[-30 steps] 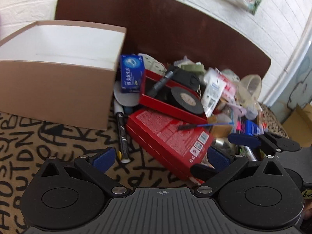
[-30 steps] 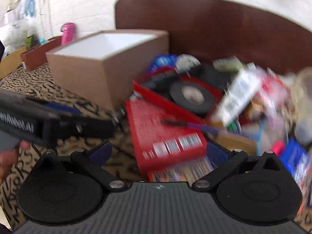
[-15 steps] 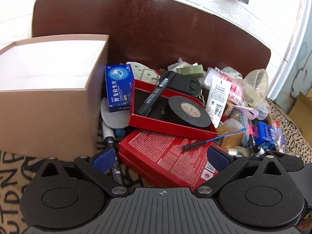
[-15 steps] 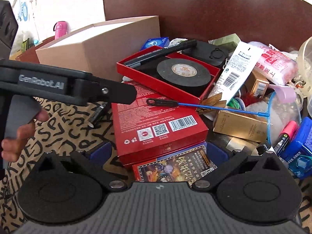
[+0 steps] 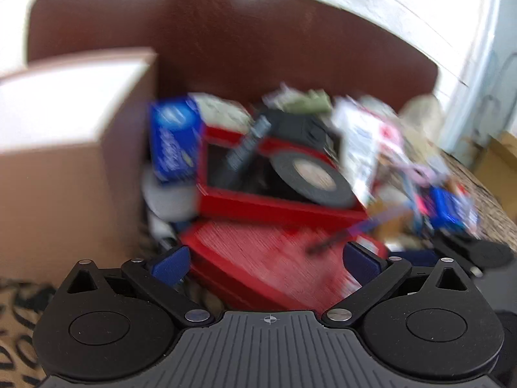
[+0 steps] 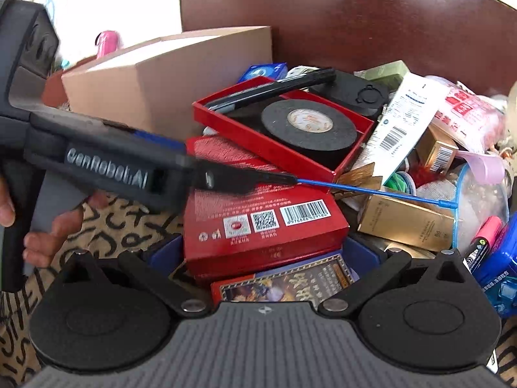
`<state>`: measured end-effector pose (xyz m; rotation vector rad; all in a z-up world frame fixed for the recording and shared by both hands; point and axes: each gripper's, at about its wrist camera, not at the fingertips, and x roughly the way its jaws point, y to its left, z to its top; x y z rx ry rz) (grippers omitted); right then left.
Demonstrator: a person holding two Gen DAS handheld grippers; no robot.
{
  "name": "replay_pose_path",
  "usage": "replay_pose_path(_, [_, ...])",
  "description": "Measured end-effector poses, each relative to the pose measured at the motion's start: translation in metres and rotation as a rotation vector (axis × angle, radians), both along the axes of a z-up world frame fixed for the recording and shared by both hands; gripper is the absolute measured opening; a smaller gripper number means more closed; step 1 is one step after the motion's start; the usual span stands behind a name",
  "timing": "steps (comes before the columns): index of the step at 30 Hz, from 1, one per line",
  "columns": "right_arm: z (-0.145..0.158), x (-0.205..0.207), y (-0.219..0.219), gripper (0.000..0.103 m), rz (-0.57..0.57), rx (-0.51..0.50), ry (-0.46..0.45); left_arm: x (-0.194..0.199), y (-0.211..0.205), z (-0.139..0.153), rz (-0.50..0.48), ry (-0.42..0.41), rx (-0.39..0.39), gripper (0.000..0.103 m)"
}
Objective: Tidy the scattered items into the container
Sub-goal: 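Move the left tool back to the pile toward the large red box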
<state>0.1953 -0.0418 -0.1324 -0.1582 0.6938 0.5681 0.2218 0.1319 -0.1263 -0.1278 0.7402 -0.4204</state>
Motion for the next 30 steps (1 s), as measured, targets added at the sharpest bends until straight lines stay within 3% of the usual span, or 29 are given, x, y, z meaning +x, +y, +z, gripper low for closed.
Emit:
replay_pose_path(5, [-0.001, -0.007, -0.002, 0.1, 0.02, -0.012, -0.016, -0.015, -0.008, -0.003, -0.037, -0.008, 0.004, 0.103])
replay_pose_path(8, [0.004, -0.015, -0.006, 0.091, 0.06, -0.002, -0.007, -0.024, -0.006, 0.0, -0.066, -0.015, 0.005, 0.097])
replay_pose_path(12, [0.006, -0.022, -0.01, 0.092, 0.058, 0.009, 0.0, -0.023, 0.004, 0.01, 0.028, -0.087, 0.025, 0.099])
replay_pose_path(15, [0.007, -0.024, -0.006, 0.093, 0.071, 0.007, -0.004, -0.008, 0.003, 0.015, 0.034, -0.082, 0.018, 0.1])
replay_pose_path(21, [0.002, -0.022, -0.008, 0.097, 0.033, 0.018, 0.001, 0.014, -0.004, 0.01, 0.034, -0.132, 0.105, 0.103])
replay_pose_path(23, [0.002, -0.021, -0.01, 0.097, 0.025, 0.02, 0.002, 0.017, -0.002, 0.006, 0.034, -0.14, 0.097, 0.103])
replay_pose_path(27, [0.001, -0.017, -0.012, 0.1, 0.018, 0.028, 0.007, 0.027, 0.006, 0.0, 0.019, -0.071, 0.017, 0.103])
replay_pose_path(30, [0.0, -0.017, -0.013, 0.1, 0.034, 0.011, 0.0, 0.023, 0.003, 0.004, -0.019, -0.066, 0.055, 0.103])
